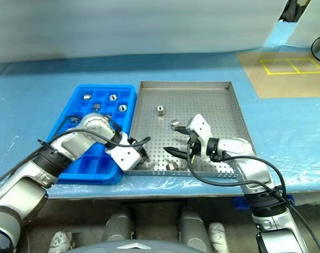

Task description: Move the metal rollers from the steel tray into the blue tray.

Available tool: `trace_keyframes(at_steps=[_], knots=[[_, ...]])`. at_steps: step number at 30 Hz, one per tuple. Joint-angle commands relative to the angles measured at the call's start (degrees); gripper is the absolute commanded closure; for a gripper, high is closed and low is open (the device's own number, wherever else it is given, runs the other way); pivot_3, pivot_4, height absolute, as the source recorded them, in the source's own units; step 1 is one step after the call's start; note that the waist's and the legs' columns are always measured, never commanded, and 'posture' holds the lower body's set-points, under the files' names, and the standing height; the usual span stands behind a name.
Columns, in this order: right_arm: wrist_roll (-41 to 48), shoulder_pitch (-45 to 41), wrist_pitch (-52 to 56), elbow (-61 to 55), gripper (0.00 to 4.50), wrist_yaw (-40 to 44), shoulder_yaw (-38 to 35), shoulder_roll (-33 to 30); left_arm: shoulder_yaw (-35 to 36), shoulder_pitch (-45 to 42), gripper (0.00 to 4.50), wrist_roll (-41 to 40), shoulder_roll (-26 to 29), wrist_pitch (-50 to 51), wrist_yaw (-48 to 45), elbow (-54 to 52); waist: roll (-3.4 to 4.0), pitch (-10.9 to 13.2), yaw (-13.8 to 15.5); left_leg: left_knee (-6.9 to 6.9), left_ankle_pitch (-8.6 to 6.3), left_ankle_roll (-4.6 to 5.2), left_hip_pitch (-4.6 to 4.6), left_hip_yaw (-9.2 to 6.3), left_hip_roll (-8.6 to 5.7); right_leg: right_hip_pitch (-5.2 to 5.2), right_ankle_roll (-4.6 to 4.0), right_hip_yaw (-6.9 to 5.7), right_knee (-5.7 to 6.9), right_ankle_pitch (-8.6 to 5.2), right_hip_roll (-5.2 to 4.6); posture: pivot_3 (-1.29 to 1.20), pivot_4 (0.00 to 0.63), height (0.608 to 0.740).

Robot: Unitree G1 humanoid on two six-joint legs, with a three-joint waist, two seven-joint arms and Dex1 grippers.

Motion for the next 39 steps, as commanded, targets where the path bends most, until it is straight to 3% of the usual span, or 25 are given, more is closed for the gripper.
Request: trace_keyframes(at_steps=[1,3,8,14,22,26,31,39], knots=[[1.5,-1.5,0.0,-3.3,0.00,-0.3,-1.1,0.0,-3.0,-0.6,3.21,6.2,2.0,1.5,-2.0,3.7,0.02,0.0,-0.1,0.00,0.00,0.00,0.04,0.00,0.00,0.02,0.00,0.00,0.01,0.00,0.00,-0.16,0.150,0.740],[1.4,-1.4,-0.2,-3.3,0.00,-0.5,-1.0,-0.1,-3.2,-1.5,3.72,6.9,0.6,4.0,-1.7,3.7,0.02,0.0,-0.3,0.00,0.00,0.00,0.11,0.00,0.00,0.10,0.00,0.03,0.01,0.00,0.01,-0.16,0.150,0.740],[1.0,-1.2,-0.5,-3.1,0.00,-1.1,-0.5,-0.1,-1.4,-2.6,3.72,6.3,-5.5,10.0,2.6,3.4,0.15,-0.1,-0.2,0.00,0.00,0.01,0.12,0.00,-0.06,0.15,0.00,0.03,-0.02,0.00,-0.05,-0.17,0.150,0.740],[0.4,-0.8,-0.9,-2.7,0.00,-1.6,-0.1,-0.3,1.3,-2.0,3.72,3.9,-8.1,21.1,2.1,-1.5,0.17,-0.1,0.6,-0.01,0.00,0.01,-0.06,0.00,-0.08,0.10,0.00,0.02,-0.12,0.00,-0.07,-0.17,0.150,0.740],[-0.5,-1.0,-1.7,-1.7,0.00,-1.3,0.8,-0.2,5.6,-2.0,1.08,0.6,-12.1,39.4,6.2,-7.8,0.13,-0.1,0.6,-0.01,-0.01,0.03,-0.37,0.00,-0.07,-0.16,0.00,0.00,-0.16,0.00,-0.05,-0.15,0.150,0.740],[-1.0,-1.2,-2.2,-1.1,0.00,-1.0,1.3,-0.4,6.1,-1.9,1.08,-0.3,-11.7,43.6,7.5,-9.8,0.13,-0.1,0.4,0.00,-0.01,0.03,-0.32,0.00,-0.06,-0.16,0.00,0.00,-0.15,0.00,-0.04,-0.15,0.150,0.740],[-1.5,-1.5,-2.7,-0.2,0.00,-0.5,1.6,-0.2,4.1,-0.7,1.08,0.8,-6.8,43.2,6.3,-13.5,0.13,-0.1,0.4,-0.05,0.00,0.03,-0.38,0.00,-0.05,-0.23,0.01,0.00,-0.17,-0.01,-0.03,-0.14,0.150,0.740],[-2.3,-0.8,-3.8,0.5,0.00,-0.2,2.1,-0.3,5.6,-0.5,1.08,-1.4,-6.5,52.4,8.0,-16.6,0.13,-0.1,0.6,-0.05,0.00,0.03,-0.57,0.00,-0.06,-0.37,0.00,-0.01,-0.18,0.00,-0.04,-0.13,0.150,0.740]])
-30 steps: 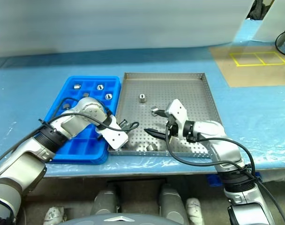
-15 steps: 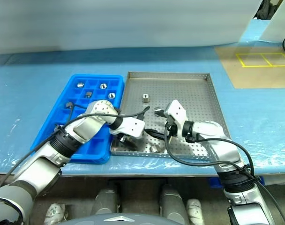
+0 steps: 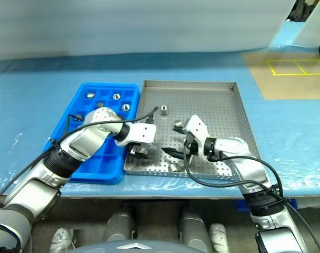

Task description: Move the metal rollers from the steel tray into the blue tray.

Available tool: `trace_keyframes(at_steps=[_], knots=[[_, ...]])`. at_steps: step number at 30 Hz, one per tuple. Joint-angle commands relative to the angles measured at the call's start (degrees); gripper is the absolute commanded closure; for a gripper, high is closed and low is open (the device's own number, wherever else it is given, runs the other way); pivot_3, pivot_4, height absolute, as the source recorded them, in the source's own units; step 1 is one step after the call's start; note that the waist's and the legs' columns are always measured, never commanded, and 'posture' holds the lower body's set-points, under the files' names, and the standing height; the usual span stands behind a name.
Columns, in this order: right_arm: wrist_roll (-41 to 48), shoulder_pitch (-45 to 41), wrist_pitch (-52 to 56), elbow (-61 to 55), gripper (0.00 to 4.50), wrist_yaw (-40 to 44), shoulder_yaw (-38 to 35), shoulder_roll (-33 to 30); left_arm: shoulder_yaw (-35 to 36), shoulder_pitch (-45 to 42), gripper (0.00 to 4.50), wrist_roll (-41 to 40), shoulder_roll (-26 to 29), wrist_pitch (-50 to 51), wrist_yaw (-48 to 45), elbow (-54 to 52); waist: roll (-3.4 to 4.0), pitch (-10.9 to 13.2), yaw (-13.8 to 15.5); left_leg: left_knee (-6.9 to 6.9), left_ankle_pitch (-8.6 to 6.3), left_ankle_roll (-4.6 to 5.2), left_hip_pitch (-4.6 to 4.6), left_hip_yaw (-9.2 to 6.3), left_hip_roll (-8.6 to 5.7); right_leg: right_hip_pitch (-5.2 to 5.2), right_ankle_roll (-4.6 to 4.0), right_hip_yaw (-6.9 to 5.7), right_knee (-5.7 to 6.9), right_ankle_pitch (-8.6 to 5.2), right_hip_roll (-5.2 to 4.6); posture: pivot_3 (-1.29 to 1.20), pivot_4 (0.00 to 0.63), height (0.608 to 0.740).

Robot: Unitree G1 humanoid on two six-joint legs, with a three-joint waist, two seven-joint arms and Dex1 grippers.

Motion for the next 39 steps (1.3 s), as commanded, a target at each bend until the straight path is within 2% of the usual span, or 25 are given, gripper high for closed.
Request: trace_keyframes(at_steps=[1,15,19,22,25,26,30,33,39], knots=[[-0.2,-0.1,-1.3,-0.3,0.00,0.2,-0.3,-0.3,1.3,-0.4,1.08,-1.2,0.7,3.5,0.7,-2.9,0.00,0.0,0.0,0.00,0.00,0.00,0.00,0.00,0.01,-0.02,0.00,0.00,0.01,0.00,0.01,-0.13,0.150,0.740],[-1.7,0.3,-2.3,0.8,0.00,0.7,0.3,-0.1,-2.5,1.7,1.08,0.7,8.0,2.9,-0.4,-2.7,0.00,0.0,-0.1,0.00,0.01,-0.01,-0.08,0.00,0.00,-0.11,0.00,0.00,0.02,0.00,0.01,-0.13,0.150,0.740],[-1.8,0.3,-2.4,0.8,0.00,0.7,0.3,-0.1,-3.6,1.5,1.08,1.7,7.7,1.5,0.2,-0.3,0.00,0.0,-0.3,0.00,0.01,-0.02,-0.06,0.00,0.01,-0.11,0.00,0.00,0.02,0.00,0.01,-0.13,0.150,0.740],[-1.9,0.4,-2.5,0.7,0.00,0.6,0.2,-0.1,-4.5,1.3,1.97,2.2,6.6,-0.2,1.3,2.6,0.02,0.0,-0.3,-0.01,0.02,-0.04,-0.01,0.00,0.03,-0.11,0.00,0.00,0.05,0.00,0.03,-0.13,0.150,0.740],[-2.1,0.5,-2.4,0.6,0.00,0.3,0.2,0.0,-4.8,1.2,3.06,2.5,6.1,-1.2,1.4,4.1,0.03,0.0,-0.2,-0.01,0.02,-0.04,0.06,0.00,0.00,-0.03,0.00,0.01,0.08,0.00,0.01,-0.13,0.150,0.740],[-2.1,0.5,-2.4,0.6,0.00,0.2,0.2,0.0,-4.8,1.2,3.25,2.5,6.0,-1.5,1.2,4.3,0.02,0.0,-0.2,-0.01,0.02,-0.04,0.14,0.00,-0.01,0.06,0.00,0.01,0.08,0.00,0.00,-0.13,0.150,0.740],[-2.2,0.8,-2.2,0.2,0.00,0.0,0.0,0.0,-3.2,2.1,3.25,0.3,4.7,0.8,0.6,3.6,0.02,0.0,-0.2,-0.01,-0.02,0.03,0.47,0.00,0.00,0.37,0.02,0.01,0.06,-0.01,0.00,-0.13,0.150,0.740],[-2.2,0.9,-2.1,0.0,0.00,-0.1,-0.1,0.0,0.3,2.4,3.25,-1.9,1.6,5.4,3.9,2.0,0.03,0.0,-0.1,-0.01,-0.02,0.02,0.44,0.00,-0.03,0.37,0.02,0.01,0.04,-0.01,-0.03,-0.13,0.150,0.740],[-1.8,0.5,-2.2,0.5,0.00,0.5,0.1,0.2,10.7,5.5,3.25,-7.9,-5.7,17.3,13.0,-6.0,-0.01,0.0,0.4,0.01,-0.02,0.06,0.16,-0.01,-0.09,0.34,0.02,-0.03,-0.13,-0.02,-0.12,-0.12,0.150,0.740]])
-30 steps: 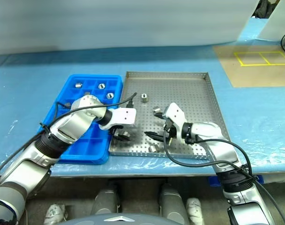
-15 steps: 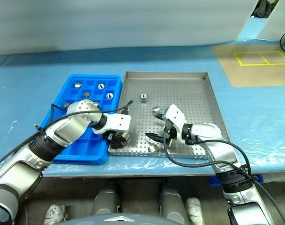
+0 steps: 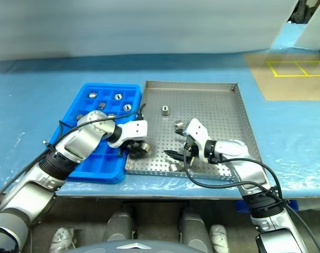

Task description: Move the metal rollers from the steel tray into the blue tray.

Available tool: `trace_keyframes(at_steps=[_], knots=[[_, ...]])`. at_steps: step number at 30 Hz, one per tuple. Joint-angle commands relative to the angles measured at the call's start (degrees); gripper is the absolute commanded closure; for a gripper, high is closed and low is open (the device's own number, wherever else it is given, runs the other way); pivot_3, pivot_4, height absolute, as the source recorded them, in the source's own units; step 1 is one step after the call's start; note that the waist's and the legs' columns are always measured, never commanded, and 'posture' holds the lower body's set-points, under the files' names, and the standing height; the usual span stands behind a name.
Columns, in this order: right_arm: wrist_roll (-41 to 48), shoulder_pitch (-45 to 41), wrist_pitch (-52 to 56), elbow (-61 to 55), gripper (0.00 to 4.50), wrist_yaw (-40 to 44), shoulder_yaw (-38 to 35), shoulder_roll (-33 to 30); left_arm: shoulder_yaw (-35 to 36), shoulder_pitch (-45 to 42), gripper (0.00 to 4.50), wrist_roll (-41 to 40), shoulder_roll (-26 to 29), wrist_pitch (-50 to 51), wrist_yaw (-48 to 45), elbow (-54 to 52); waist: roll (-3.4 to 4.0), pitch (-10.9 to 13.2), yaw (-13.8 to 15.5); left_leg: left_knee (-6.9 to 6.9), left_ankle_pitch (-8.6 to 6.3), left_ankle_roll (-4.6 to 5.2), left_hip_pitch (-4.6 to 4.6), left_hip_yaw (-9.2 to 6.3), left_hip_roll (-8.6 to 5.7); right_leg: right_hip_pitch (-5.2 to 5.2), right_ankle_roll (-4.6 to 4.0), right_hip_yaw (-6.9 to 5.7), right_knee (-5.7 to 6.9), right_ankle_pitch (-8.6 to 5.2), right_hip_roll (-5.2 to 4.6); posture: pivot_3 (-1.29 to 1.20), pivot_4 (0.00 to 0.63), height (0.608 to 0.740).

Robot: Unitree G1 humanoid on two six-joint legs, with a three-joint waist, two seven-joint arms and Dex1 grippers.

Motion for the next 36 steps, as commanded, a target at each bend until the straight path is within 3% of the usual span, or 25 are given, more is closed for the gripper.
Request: trace_keyframes(at_steps=[1,10,18,28,36], knots=[[0.9,-0.7,-0.7,-0.9,0.00,0.7,-0.3,0.2,8.0,1.8,3.25,-4.5,-4.4,7.6,7.6,-7.5,-0.02,0.0,-0.3,0.00,0.00,0.01,-0.06,0.00,0.02,-0.05,0.00,-0.01,-0.03,0.00,0.02,-0.12,0.150,0.740],[0.7,-3.5,-1.8,2.4,0.00,2.9,0.5,1.2,28.0,6.3,3.25,-7.2,-19.5,17.7,35.7,-19.5,-0.05,0.0,-0.6,0.08,0.01,0.04,-0.48,-0.05,0.10,-0.56,-0.02,-0.09,0.11,0.01,0.11,-0.03,0.150,0.740],[-0.1,-6.7,-4.4,7.2,0.00,6.1,2.3,2.1,38.4,12.1,3.25,-4.6,-24.7,16.9,55.5,-26.4,-0.17,0.1,-0.1,0.13,-0.07,0.22,-0.65,-0.22,0.12,-0.58,-0.01,-0.26,0.02,0.00,0.11,0.06,0.150,0.740],[-1.2,-10.3,-6.7,12.2,0.00,9.5,4.1,3.9,41.8,18.6,3.25,-5.5,-27.1,13.4,65.9,-29.4,-0.34,0.2,2.4,0.30,-0.17,0.39,-0.81,-0.25,0.14,-0.63,-0.01,-0.31,-0.01,0.00,0.08,0.13,0.150,0.740],[-1.9,-11.6,-7.5,14.0,0.00,10.9,4.8,4.9,42.8,22.6,3.25,-7.0,-26.1,11.9,67.9,-26.9,-0.40,0.2,3.0,0.32,-0.18,0.39,-0.83,-0.27,0.15,-0.64,-0.01,-0.31,-0.01,0.01,0.08,0.16,0.150,0.740]])
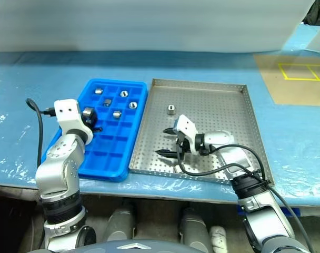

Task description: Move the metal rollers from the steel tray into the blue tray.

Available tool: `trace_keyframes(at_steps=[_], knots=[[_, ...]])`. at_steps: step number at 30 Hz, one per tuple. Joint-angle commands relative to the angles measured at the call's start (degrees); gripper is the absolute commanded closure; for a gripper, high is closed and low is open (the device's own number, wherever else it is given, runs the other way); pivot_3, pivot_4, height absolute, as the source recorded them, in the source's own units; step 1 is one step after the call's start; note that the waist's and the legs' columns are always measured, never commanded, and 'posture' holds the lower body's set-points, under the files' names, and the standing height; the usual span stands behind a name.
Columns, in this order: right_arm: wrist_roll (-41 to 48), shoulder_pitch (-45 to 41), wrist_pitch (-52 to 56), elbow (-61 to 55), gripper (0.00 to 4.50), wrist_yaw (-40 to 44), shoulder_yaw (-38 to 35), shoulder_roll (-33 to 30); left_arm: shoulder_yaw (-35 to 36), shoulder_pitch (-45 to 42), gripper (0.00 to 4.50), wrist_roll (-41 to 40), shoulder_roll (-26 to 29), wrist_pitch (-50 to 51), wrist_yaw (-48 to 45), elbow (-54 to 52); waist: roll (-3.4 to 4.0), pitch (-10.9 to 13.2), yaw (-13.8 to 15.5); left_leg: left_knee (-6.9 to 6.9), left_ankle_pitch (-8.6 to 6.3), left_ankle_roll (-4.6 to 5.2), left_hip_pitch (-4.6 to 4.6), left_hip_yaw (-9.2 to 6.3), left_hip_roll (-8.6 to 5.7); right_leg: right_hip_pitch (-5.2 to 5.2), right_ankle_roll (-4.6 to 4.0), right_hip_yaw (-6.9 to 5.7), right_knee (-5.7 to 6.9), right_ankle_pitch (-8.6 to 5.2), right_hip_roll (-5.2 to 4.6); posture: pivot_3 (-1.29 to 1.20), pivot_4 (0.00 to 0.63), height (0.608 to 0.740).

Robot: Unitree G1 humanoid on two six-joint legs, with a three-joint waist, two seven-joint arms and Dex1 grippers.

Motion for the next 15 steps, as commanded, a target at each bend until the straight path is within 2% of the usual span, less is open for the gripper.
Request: trace_keyframes(at_steps=[1,9,15], knots=[[0.3,-1.6,-1.2,-0.4,0.00,0.8,0.2,0.6,-0.1,1.0,3.25,-1.6,0.9,-1.1,-0.2,-0.7,-0.01,0.0,0.1,0.00,0.00,0.00,0.00,0.00,0.00,-0.01,0.00,0.00,0.01,0.00,0.00,0.16,0.150,0.740],[0.2,-1.2,-1.0,-1.0,0.00,0.9,-0.2,0.3,0.1,2.2,3.25,-3.5,0.9,1.0,0.8,1.3,-0.02,0.0,0.1,0.01,0.00,-0.01,-0.02,-0.01,0.00,-0.02,0.00,0.00,0.02,0.00,0.00,0.15,0.150,0.740],[-0.3,-0.7,-1.3,-1.2,0.00,0.4,-0.3,0.0,-0.7,0.3,1.08,-4.1,1.5,1.3,1.8,3.1,-0.02,0.0,0.0,0.01,0.00,-0.01,-0.01,-0.01,0.00,-0.02,0.01,0.00,0.02,0.00,0.00,0.13,0.150,0.740]])
